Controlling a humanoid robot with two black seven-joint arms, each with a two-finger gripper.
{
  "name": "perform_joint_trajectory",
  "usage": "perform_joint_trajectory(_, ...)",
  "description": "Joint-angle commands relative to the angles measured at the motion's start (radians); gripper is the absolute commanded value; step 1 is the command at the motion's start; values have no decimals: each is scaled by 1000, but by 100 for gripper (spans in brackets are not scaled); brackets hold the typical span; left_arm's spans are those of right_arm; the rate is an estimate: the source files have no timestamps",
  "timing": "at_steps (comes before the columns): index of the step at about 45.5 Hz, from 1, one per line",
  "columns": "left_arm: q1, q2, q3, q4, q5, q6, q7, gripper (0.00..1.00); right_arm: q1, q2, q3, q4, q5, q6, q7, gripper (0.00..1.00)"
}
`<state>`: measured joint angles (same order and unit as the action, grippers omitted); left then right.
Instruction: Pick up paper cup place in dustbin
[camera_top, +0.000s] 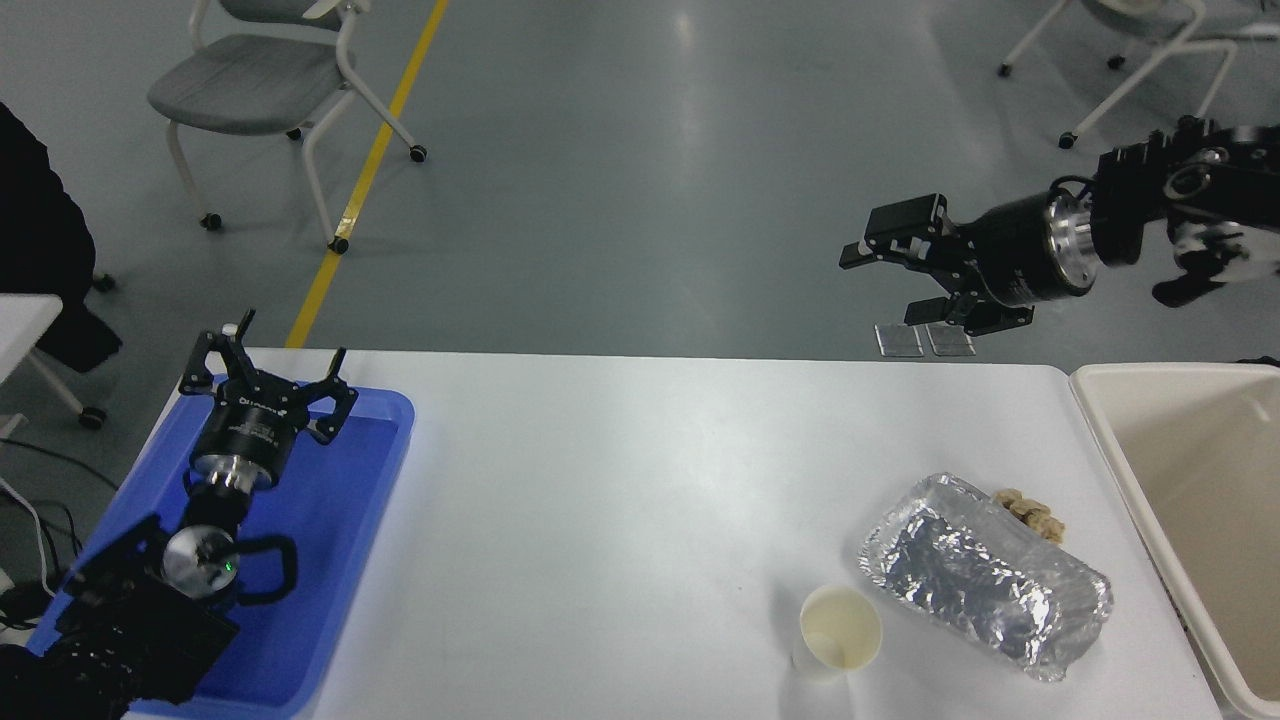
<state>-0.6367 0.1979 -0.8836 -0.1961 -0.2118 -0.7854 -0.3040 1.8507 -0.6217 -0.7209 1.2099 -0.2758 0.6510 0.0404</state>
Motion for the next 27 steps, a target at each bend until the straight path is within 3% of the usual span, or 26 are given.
perform_joint_trajectory(1, 0, 0, 0, 1, 0, 0, -1, 100, 307, 86, -310, 212, -37, 104, -1, 100)
perform_joint_trajectory(11, 0, 0, 0, 1, 0, 0, -1, 100, 458, 293, -408, 330, -131, 108, -2, 100)
perform_joint_trajectory(27, 2, -2, -2, -2, 0, 0, 0, 100, 470, 556, -509, 277, -57, 134, -5, 100)
